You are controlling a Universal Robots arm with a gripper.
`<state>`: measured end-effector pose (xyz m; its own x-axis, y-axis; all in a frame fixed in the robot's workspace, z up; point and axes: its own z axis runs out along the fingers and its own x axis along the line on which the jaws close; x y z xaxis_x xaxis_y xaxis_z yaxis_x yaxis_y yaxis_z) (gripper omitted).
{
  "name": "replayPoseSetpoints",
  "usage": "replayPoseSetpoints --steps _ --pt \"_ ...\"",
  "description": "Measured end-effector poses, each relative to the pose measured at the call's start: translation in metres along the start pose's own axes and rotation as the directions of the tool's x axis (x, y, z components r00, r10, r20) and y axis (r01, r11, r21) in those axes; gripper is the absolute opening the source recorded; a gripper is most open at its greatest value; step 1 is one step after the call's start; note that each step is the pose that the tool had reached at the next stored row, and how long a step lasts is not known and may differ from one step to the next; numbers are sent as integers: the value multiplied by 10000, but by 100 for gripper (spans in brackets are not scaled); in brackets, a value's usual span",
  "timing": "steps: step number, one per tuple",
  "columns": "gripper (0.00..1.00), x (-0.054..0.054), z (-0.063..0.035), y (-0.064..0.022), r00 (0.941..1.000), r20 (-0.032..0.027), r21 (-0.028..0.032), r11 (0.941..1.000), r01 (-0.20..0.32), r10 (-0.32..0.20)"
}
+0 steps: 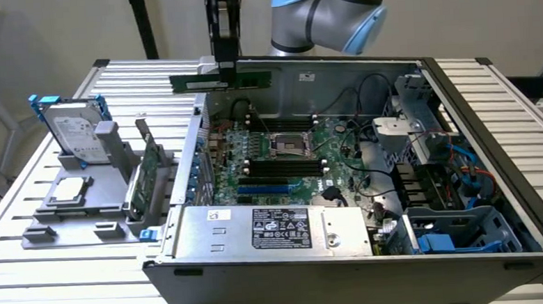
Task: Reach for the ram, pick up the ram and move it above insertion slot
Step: 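Pick up the ram and move it above insertion slot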
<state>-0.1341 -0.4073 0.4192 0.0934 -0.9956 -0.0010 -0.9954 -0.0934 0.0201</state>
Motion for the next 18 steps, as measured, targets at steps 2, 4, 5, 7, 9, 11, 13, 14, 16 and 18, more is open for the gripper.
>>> replayPoseSetpoints --steps 2,4,5,7,9,11,13,14,16,18 --pt "13 -31 3 -75 10000 1 1 10000 0 0" --pt "13 -60 6 -154 10000 1 1 10000 -1 1" --pt "13 -73 8 -193 10000 1 1 10000 -1 1" --pt "13 -99 13 -273 10000 2 1 10000 0 0" --pt "13 -120 18 -357 10000 1 0 10000 0 0" --pt "13 -133 23 -442 10000 1 0 10000 -1 1" --pt "13 -142 28 -531 10000 1 -1 10000 -1 1" --pt "13 -146 31 -578 10000 1 -1 10000 -1 1" --pt "13 -152 38 -665 10000 1 -1 10000 -2 2" --pt "13 -158 51 -734 10000 1 -1 10000 -15 15"
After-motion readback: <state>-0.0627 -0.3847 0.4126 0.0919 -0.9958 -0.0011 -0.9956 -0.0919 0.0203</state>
